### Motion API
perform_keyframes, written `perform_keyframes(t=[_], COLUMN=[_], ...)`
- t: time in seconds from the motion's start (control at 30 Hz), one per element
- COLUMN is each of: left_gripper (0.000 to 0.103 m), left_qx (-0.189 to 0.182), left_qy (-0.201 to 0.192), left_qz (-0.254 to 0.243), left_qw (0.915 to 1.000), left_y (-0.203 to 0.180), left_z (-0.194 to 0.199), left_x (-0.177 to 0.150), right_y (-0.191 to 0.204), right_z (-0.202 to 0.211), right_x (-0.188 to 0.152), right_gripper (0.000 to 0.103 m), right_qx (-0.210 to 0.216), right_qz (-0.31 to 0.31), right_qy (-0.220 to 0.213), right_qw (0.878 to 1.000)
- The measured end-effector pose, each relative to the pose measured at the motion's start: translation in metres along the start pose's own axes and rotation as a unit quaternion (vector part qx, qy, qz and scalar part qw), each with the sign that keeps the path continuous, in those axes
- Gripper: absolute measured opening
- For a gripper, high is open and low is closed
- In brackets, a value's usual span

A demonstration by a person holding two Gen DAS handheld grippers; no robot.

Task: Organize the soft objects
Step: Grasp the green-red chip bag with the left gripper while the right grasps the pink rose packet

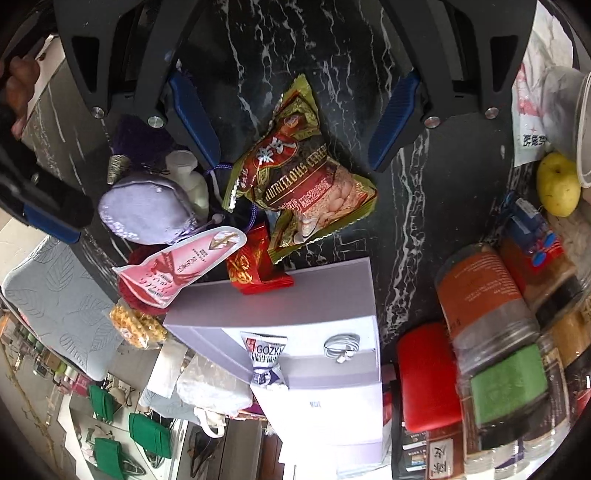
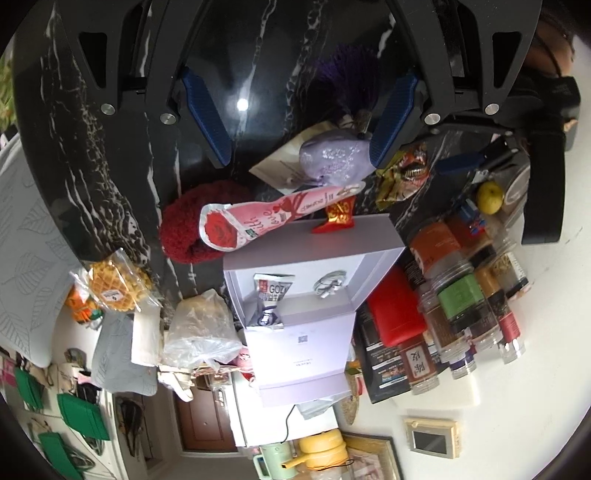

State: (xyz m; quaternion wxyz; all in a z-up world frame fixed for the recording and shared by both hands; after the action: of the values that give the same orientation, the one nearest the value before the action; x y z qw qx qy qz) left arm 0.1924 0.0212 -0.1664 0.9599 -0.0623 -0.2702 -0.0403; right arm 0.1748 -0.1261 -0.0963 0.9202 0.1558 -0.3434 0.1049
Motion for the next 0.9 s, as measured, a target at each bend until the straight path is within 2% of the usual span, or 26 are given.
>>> perform_keyframes(t=[0.27,0.63,0.73,0.9], left_gripper=[0.083,0.083,0.082,0.072], left_qx=[0.011,0.009,0.005,-0.003], left_qy=[0.012,0.014,0.011,0.002], left_qz=[-0.010,-0.002,0.001,0.009], left_qw=[0.9998,0.9999,0.9999,0.9999], left_y=[-0.001,0.005,0.005,0.007], left_z=[-0.024,-0.038,-0.037,-0.037], left_x=[0.007,0.015,0.016,0.019], right_y=[-0.012,-0.017,-0.018,-0.019], right_z=[-0.021,-0.051,-0.059,-0.078], right_x=[0.010,0.021,0.024,0.030], right_gripper=[0.078,0.078,0.073,0.060], right_qx=[0.013,0.068,0.084,0.107], right_qz=[-0.034,-0.090,-0.109,-0.141], right_qy=[0.015,0.037,0.041,0.049], right_qw=[0.999,0.993,0.990,0.983])
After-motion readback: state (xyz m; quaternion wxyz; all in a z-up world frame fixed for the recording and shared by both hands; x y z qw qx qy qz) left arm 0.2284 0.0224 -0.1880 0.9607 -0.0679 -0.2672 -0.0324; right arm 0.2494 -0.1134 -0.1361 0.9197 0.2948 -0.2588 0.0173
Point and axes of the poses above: each gripper's, at about its wrist camera, not at the fingertips, and z roughly against the way its jaws point, y to its left, x to its top, the point moved 10 cm from there along -z, roughly the way its jaws point, and after that the axes turned 5 degrees about y, right-handed, at the moved point
